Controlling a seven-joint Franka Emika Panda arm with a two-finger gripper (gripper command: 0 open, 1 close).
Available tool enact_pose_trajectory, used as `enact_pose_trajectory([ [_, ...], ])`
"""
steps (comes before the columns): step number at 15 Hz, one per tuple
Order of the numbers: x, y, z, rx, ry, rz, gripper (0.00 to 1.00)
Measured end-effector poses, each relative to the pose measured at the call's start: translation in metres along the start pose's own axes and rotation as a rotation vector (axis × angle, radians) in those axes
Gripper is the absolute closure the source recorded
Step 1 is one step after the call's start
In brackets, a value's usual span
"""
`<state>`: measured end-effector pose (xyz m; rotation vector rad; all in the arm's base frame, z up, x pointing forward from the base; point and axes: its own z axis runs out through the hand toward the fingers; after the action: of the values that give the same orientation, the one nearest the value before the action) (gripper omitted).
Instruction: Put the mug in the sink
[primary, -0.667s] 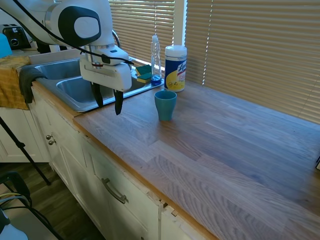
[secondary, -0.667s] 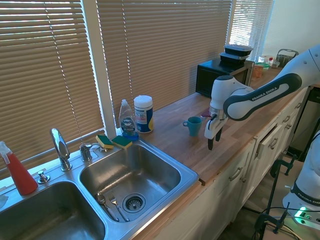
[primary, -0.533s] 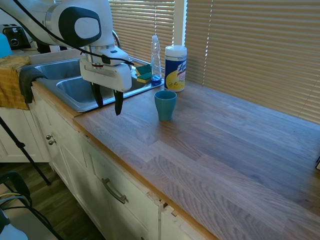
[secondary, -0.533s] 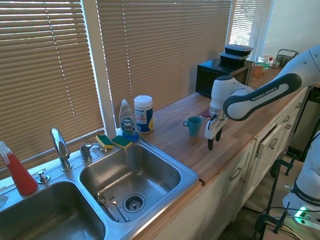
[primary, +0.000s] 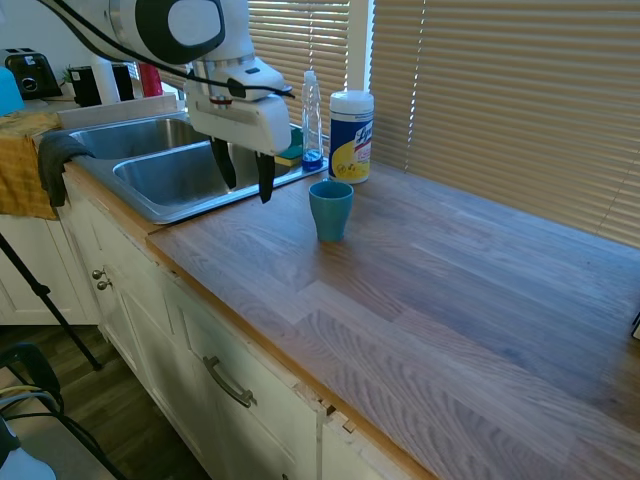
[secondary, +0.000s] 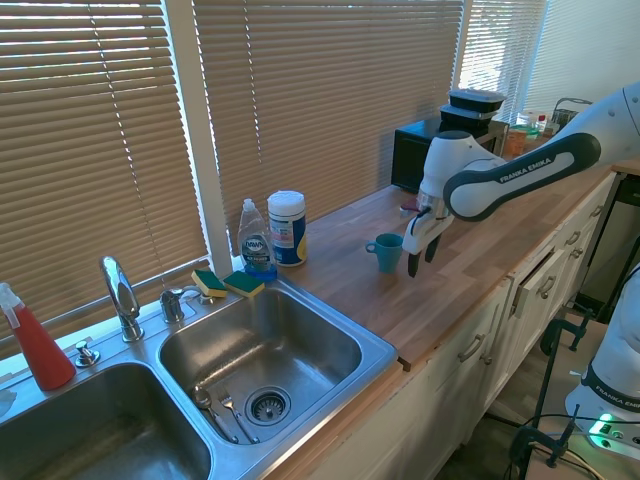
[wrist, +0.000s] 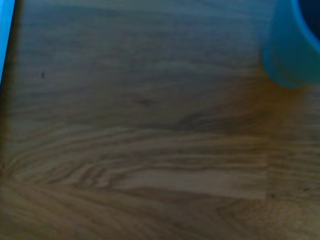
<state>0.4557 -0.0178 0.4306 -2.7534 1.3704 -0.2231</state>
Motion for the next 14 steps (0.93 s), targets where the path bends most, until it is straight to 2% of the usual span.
enact_pose_trajectory([
  [3, 0.024, -0.010, -0.019, 0.017, 0.049, 0.020, 0.00],
  [7, 0.054, -0.038, -0.014, 0.040, 0.070, 0.042, 0.00],
  [10, 0.080, -0.057, 0.003, 0.050, 0.071, 0.074, 0.00],
  [14, 0.103, -0.068, 0.046, 0.015, 0.042, 0.109, 0.00],
])
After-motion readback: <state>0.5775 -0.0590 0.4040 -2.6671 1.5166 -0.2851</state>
